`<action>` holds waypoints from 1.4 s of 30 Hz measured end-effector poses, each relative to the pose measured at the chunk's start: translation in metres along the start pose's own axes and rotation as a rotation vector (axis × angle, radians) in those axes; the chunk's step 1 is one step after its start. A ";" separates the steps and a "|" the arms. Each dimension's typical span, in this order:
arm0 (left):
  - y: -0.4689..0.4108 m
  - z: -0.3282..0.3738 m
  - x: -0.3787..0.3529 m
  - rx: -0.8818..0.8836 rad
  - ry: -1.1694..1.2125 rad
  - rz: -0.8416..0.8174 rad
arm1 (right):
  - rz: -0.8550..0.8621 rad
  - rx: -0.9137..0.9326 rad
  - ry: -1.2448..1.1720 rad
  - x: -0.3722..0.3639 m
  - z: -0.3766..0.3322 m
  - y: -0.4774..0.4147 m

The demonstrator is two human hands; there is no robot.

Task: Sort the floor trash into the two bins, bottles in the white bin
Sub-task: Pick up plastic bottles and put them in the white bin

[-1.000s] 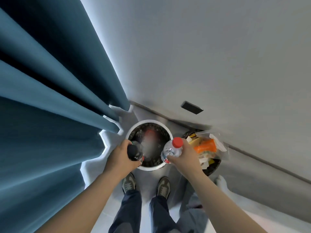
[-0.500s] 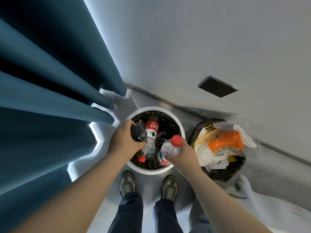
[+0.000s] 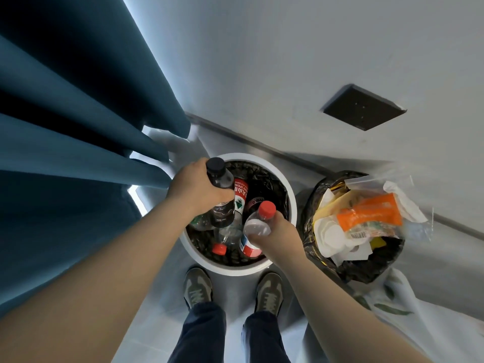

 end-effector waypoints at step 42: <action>0.098 0.016 0.043 -0.185 -0.423 -0.040 | 0.089 0.152 0.382 0.068 -0.053 0.097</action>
Point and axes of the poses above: each hand's wrist, its own y-axis away from the middle knuckle, its own x-axis out of the back of the hand, z = x × y, the point moved 7 cm from there along -y, towards the middle knuckle, and after that the axes turned 3 degrees about -y, right-handed, at the moved point
